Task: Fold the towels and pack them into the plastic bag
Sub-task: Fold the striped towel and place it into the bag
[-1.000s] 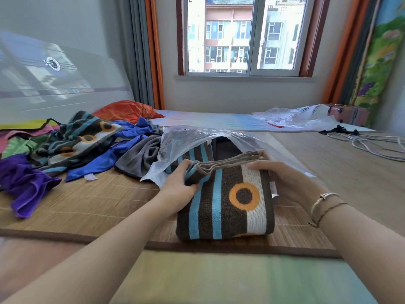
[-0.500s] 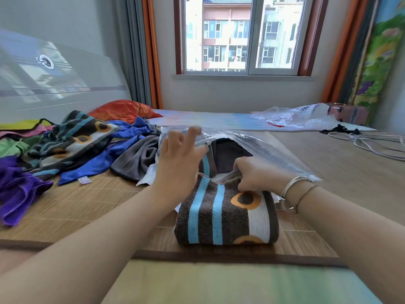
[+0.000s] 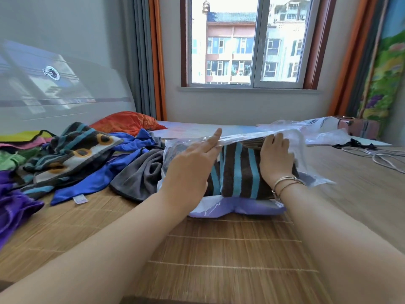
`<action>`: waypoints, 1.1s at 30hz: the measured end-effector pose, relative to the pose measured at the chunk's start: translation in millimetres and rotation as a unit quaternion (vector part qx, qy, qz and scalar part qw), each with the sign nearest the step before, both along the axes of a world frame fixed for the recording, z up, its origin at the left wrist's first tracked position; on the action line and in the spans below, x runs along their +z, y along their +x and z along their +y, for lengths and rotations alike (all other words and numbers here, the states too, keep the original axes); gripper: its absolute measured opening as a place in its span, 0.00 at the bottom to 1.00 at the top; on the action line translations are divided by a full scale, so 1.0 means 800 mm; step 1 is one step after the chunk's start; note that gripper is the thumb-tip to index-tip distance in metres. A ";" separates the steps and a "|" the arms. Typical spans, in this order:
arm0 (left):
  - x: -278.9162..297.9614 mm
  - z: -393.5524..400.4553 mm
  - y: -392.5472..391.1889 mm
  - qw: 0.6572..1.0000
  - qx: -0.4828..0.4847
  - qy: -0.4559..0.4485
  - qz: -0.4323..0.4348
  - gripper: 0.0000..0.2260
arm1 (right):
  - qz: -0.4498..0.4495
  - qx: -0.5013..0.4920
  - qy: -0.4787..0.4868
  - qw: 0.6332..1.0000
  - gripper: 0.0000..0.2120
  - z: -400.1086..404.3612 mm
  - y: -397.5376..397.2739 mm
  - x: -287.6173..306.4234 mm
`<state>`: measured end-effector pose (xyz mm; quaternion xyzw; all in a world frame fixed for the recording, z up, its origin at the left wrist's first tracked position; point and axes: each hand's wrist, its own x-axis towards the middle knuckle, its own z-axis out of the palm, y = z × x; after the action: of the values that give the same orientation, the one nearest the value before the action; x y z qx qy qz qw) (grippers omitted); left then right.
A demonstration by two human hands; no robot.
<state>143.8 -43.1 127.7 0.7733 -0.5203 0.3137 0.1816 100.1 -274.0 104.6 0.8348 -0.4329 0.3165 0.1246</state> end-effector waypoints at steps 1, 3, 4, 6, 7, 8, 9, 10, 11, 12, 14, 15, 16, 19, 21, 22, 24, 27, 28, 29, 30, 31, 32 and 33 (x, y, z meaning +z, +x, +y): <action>-0.002 0.000 0.004 1.000 0.001 -0.001 -0.012 0.36 | 0.008 -0.007 0.012 1.000 0.18 -0.010 0.005 -0.004; -0.010 0.000 0.012 0.998 0.007 0.006 -0.058 0.36 | 0.022 -0.010 0.048 0.999 0.17 -0.021 0.009 -0.013; -0.017 -0.001 0.015 0.994 0.022 0.002 -0.106 0.34 | 0.033 -0.009 0.060 0.998 0.17 -0.023 0.009 -0.018; -0.034 -0.002 0.018 0.980 0.050 -0.007 -0.195 0.29 | 0.074 -0.012 0.051 0.996 0.17 -0.022 0.007 -0.025; -0.042 -0.001 0.016 0.973 0.053 -0.008 -0.225 0.31 | 0.088 -0.014 0.028 0.996 0.17 -0.020 0.005 -0.027; -0.048 0.001 0.012 0.967 0.055 -0.005 -0.248 0.33 | 0.094 -0.007 -0.004 0.995 0.17 -0.018 0.003 -0.029; -0.054 0.004 0.008 0.964 0.057 0.002 -0.261 0.33 | 0.104 0.011 -0.039 0.994 0.17 -0.017 -0.001 -0.033; -0.061 0.008 0.003 0.962 0.054 0.009 -0.267 0.33 | 0.122 0.034 -0.074 0.989 0.19 -0.014 -0.005 -0.038; -0.068 0.013 -0.002 0.961 0.044 0.013 -0.271 0.34 | 0.148 0.055 -0.097 0.983 0.22 -0.008 -0.010 -0.043; -0.081 0.016 -0.006 0.961 0.021 0.017 -0.275 0.34 | 0.167 0.076 -0.113 0.977 0.24 0.002 -0.016 -0.047; -0.111 0.019 -0.015 0.963 -0.035 0.049 -0.261 0.31 | 0.162 0.106 -0.138 0.971 0.23 0.028 -0.028 -0.054; -0.123 0.017 -0.020 0.968 -0.054 0.081 -0.231 0.26 | 0.163 0.128 -0.122 0.971 0.24 0.039 -0.033 -0.058; -0.132 0.013 -0.026 0.975 -0.063 0.109 -0.182 0.22 | 0.168 0.155 -0.084 0.970 0.27 0.048 -0.038 -0.063; -0.139 -0.006 -0.041 0.976 -0.003 0.186 0.110 0.20 | 0.260 0.161 0.021 0.952 0.33 0.057 -0.045 -0.076; -0.148 -0.020 -0.040 0.931 0.026 0.245 0.268 0.22 | 0.292 0.156 0.037 0.943 0.39 0.048 -0.044 -0.083; -0.153 -0.025 -0.039 0.921 0.023 0.265 0.283 0.22 | 0.301 0.158 0.044 0.940 0.43 0.043 -0.043 -0.084; -0.163 -0.027 -0.037 0.923 0.010 0.274 0.271 0.21 | 0.309 0.163 0.052 0.936 0.47 0.030 -0.035 -0.086; -0.169 -0.022 -0.034 0.929 0.008 0.270 0.251 0.20 | 0.313 0.155 0.039 0.936 0.49 0.013 -0.014 -0.087; -0.171 -0.022 -0.034 0.931 0.009 0.266 0.250 0.20 | 0.311 0.147 0.041 0.938 0.49 0.009 -0.004 -0.087; -0.172 -0.023 -0.035 0.932 0.010 0.264 0.246 0.20 | 0.312 0.135 0.046 0.939 0.49 0.006 0.008 -0.088; -0.171 -0.023 -0.035 0.934 0.010 0.262 0.243 0.20 | 0.313 0.120 0.058 0.940 0.49 0.004 0.021 -0.088; -0.170 -0.024 -0.035 0.935 0.010 0.261 0.241 0.20 | 0.311 0.106 0.071 0.942 0.49 0.003 0.034 -0.090; -0.170 -0.024 -0.036 0.934 0.008 0.260 0.243 0.20 | 0.306 0.093 0.086 0.944 0.49 0.001 0.045 -0.091; -0.169 -0.024 -0.036 0.934 0.005 0.258 0.248 0.20 | 0.301 0.082 0.096 0.945 0.50 -0.002 0.055 -0.092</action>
<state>115.1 -61.9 -7.5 0.8493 -0.5178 -0.0316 0.0976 143.8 -275.2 30.7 0.9319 -0.3336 0.0165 0.1417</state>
